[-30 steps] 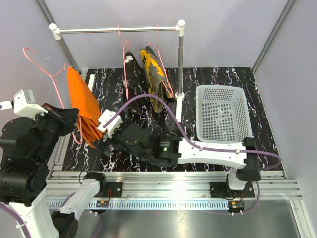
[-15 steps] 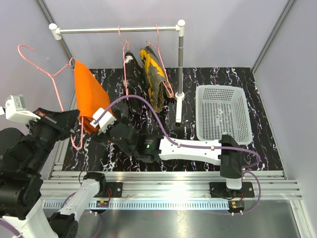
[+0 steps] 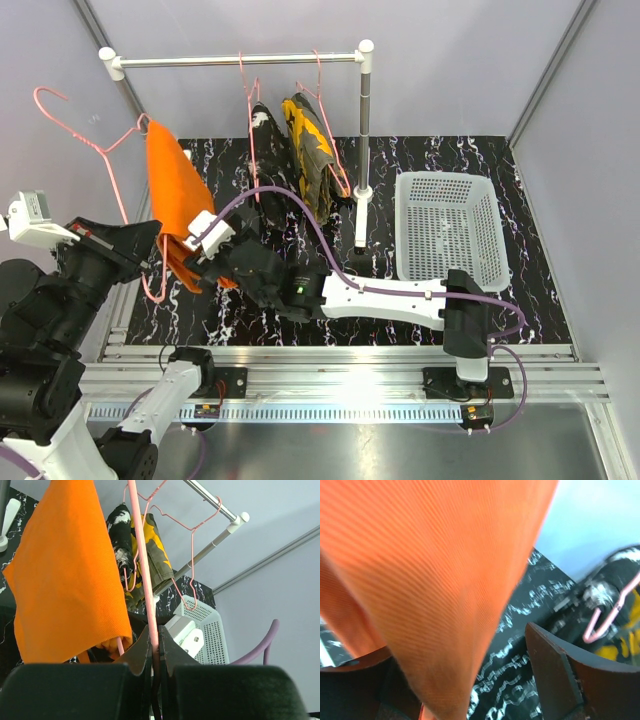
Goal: Remove the trousers from the hanger
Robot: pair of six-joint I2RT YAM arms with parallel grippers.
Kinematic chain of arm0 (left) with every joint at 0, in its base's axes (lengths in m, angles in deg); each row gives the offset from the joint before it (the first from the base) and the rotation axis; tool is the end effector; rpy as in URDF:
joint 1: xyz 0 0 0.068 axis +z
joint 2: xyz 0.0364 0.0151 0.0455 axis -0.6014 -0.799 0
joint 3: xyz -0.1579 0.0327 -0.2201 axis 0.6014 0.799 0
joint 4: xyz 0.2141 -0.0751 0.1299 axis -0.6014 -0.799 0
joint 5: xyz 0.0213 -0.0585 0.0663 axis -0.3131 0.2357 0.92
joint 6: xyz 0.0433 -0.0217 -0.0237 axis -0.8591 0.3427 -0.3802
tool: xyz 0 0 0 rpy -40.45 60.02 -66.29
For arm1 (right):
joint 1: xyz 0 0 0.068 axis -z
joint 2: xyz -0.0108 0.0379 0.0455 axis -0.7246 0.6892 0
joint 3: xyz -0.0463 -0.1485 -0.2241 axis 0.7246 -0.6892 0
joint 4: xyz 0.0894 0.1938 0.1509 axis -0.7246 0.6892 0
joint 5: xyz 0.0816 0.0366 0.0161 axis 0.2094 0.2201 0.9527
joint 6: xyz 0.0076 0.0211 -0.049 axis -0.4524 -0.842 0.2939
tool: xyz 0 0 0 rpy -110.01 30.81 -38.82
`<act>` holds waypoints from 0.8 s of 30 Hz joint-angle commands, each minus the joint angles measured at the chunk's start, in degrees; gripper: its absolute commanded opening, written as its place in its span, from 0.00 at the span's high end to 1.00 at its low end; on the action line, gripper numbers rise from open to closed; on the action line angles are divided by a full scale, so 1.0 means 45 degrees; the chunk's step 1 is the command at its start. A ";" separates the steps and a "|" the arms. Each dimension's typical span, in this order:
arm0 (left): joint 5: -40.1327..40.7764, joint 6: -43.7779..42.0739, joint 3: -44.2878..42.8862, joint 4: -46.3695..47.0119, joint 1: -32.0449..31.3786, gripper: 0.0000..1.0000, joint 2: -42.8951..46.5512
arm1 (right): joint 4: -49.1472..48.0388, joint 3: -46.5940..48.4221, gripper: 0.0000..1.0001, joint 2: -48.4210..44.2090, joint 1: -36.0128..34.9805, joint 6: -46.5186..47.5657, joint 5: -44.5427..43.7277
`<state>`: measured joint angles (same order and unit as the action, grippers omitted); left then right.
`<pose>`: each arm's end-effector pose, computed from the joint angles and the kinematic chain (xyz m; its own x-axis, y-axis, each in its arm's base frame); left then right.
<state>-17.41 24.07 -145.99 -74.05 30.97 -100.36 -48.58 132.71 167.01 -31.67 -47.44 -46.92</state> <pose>-0.0030 -0.0018 0.5318 -0.1737 -0.6091 -0.7738 0.0688 0.7763 -0.6265 0.1137 0.4476 0.3679 0.1709 -0.2336 -0.9572 -0.6966 0.6584 -0.2850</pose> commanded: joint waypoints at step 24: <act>-0.0778 -0.1972 0.1411 0.2461 0.0005 1.00 0.0608 | -0.1349 0.1644 1.00 -0.1334 -0.0026 0.2968 0.1825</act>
<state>-20.75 19.89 -140.83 -75.21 30.97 -99.92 -50.70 135.80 164.54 -31.63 -37.25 -37.69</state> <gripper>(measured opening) 0.031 0.089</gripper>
